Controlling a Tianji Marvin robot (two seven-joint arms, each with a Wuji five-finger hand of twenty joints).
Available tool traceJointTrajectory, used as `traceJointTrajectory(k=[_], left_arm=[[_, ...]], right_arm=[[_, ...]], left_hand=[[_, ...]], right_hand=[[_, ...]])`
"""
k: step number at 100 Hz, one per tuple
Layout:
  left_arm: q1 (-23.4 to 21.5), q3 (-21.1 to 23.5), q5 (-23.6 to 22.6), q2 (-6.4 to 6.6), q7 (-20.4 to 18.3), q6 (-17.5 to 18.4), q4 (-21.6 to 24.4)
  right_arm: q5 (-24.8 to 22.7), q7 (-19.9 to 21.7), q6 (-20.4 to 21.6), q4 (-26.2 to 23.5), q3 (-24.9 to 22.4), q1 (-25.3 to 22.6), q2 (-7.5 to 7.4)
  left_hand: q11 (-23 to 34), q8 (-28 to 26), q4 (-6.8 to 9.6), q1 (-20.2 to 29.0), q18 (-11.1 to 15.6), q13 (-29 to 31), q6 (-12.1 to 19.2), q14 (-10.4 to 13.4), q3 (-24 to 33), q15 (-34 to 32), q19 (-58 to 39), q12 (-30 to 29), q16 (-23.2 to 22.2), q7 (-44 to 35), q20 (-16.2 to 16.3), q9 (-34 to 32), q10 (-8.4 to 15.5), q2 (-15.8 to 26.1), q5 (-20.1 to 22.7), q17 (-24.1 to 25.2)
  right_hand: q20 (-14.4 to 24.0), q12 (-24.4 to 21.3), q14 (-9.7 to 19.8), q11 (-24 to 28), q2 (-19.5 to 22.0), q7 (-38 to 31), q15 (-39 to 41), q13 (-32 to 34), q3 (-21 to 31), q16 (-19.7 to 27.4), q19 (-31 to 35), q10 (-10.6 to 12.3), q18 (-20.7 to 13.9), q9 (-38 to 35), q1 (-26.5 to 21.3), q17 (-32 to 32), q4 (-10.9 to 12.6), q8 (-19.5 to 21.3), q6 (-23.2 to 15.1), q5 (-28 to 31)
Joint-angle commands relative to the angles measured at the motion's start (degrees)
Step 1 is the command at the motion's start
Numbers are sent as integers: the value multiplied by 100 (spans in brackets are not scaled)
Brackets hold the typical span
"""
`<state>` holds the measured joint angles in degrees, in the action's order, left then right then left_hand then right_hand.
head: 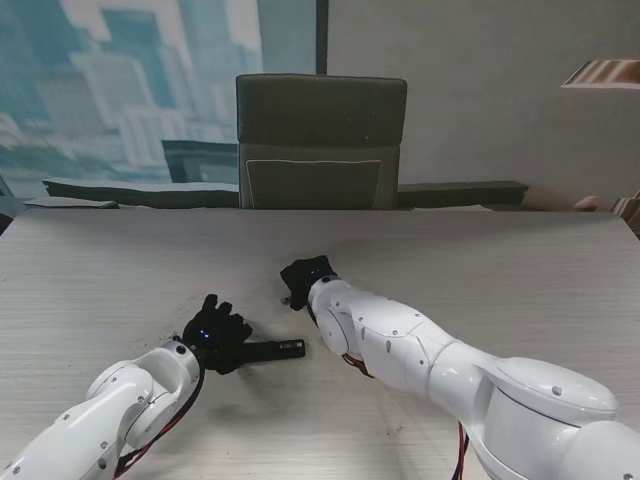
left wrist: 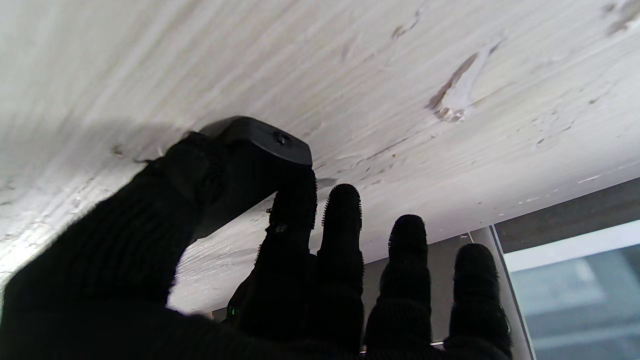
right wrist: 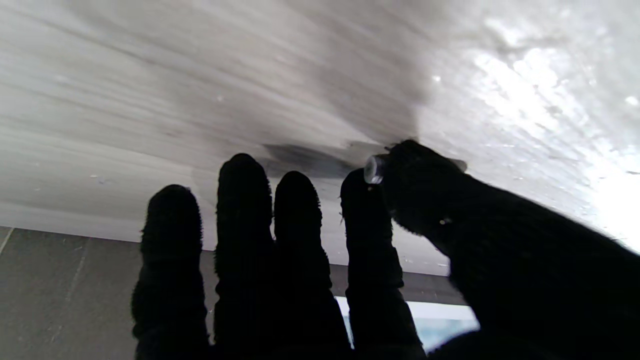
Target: Install the batteries into the remote control and close the cover
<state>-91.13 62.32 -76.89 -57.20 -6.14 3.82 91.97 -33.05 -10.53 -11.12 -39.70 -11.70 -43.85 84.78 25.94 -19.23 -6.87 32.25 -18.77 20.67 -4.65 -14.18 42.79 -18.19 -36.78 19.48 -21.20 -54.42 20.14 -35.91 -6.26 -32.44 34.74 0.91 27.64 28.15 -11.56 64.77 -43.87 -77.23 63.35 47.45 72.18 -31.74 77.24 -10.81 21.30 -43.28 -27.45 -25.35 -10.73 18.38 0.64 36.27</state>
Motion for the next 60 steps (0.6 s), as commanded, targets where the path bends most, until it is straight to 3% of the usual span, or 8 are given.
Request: traceJointTrajectory(k=[1,23,33,41,51,60], left_arm=[[-94,-38,-1,20,-190,-12,-149],[-85,-43,8,20,-191,-5,-153],[-87,-40,6,19,-187,-7,-151],[-90,-38,5,19,-178,-10,-151],[-94,-35,0,19,-169,-10,-151],[-98,-35,0,19,-161,-3,-148]], right_arm=[[0,103,71,36,24,-150,-5],[-24,45,133,-68,-12,-209,-49],[-11,38,185,-31,0,-219,-35],[8,47,197,4,11,-233,-18],[30,60,191,-9,5,-270,-22],[-10,46,208,-88,1,-305,-71]], left_hand=[[-34,-253,393,704,-73,-13,1069,16,363,35,-23,54,62,-624,-79,68,88,220,570,42],[-34,-253,391,700,-72,-10,1084,7,361,32,-22,53,62,-626,-80,65,89,220,577,44],[-34,-251,391,698,-70,-10,1084,8,363,32,-23,53,61,-623,-80,68,89,225,572,42],[-35,-252,392,696,-67,-13,1080,15,363,31,-19,53,61,-626,-82,76,92,223,576,49],[-34,-250,394,694,-70,-11,1079,16,365,30,-23,53,61,-624,-81,70,86,220,575,42],[-31,-250,395,693,-71,-7,1082,13,367,30,-22,54,62,-626,-81,61,92,216,584,42]], right_hand=[[10,122,90,100,-56,1090,111,-68,-31,-90,12,-57,47,113,168,63,83,-351,97,-347],[7,136,93,103,5,1126,110,-77,-154,-97,-3,-48,43,112,202,83,62,-244,37,-327],[8,137,93,86,-136,950,109,-38,-150,-96,-7,-31,44,67,-40,84,-316,-488,-145,-180],[0,10,57,8,-241,579,76,16,-141,-66,-27,-16,96,-114,-372,79,-560,-914,-438,163],[-14,-347,-16,-87,91,654,14,164,-139,-10,-52,40,166,-477,-591,52,-539,-1149,-494,900],[-21,-448,-12,-94,89,634,6,230,-78,10,-64,143,192,-682,-679,36,-541,-1173,-437,1147]])
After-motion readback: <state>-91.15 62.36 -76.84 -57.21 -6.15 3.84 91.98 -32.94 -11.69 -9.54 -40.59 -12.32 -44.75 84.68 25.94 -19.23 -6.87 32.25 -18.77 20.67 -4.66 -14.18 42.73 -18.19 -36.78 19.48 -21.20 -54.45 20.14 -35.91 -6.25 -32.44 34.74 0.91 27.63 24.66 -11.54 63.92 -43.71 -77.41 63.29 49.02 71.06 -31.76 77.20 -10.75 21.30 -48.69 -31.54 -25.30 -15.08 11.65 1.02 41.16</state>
